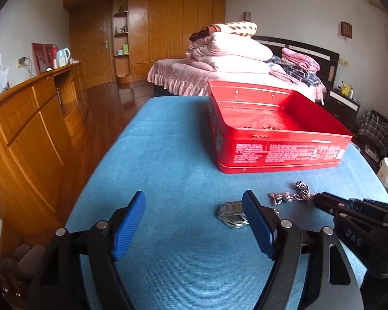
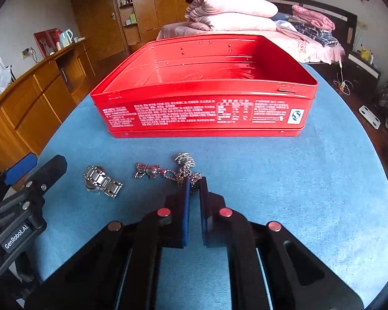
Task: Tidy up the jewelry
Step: 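Grasp the silver chain with the right gripper while the left tool lowers to the silver watch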
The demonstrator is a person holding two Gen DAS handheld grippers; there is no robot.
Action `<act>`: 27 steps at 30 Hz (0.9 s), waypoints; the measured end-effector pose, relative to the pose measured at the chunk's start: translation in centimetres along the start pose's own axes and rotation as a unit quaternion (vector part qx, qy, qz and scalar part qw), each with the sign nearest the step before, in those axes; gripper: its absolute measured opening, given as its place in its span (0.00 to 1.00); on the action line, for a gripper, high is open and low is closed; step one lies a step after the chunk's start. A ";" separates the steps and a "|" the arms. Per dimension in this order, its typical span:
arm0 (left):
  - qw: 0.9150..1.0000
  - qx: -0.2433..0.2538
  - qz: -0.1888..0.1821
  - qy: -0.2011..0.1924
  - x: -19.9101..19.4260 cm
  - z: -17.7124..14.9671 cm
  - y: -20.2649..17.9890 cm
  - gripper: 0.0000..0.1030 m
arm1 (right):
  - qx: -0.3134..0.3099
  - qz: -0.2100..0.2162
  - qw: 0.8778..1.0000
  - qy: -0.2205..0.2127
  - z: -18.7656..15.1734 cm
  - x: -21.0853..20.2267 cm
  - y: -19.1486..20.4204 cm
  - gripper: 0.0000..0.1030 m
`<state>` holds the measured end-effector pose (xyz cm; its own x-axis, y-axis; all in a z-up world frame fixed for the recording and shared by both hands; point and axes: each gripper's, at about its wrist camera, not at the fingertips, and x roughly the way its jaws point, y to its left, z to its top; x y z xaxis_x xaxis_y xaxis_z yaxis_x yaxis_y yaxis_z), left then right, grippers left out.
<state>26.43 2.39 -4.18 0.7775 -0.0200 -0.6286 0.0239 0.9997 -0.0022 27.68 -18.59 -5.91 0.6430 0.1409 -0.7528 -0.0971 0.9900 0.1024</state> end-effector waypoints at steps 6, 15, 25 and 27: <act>0.999 0.016 -0.021 0.030 1.0 -0.2 -2.5 0.81 | 0.017 -0.010 1.000 -0.007 -0.8 -1.0 -2.9 0.06; 0.993 0.025 -0.051 0.099 3.5 -1.0 -4.8 0.82 | 0.030 -0.004 0.999 -0.018 -1.1 -2.2 -4.7 0.06; 0.994 0.015 -0.059 0.095 3.3 -1.1 -4.4 0.44 | 0.030 0.002 0.999 -0.016 -0.9 -2.1 -4.6 0.06; 0.994 0.016 -0.057 0.094 3.4 -1.0 -4.6 0.44 | 0.029 0.002 0.999 -0.016 -1.0 -2.0 -4.4 0.06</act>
<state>28.33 -2.22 -7.09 0.6373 -0.1276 -0.7600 0.1273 0.9901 -0.0595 26.09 -23.23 -5.48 0.6662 0.1436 -0.7318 -0.0562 0.9882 0.1428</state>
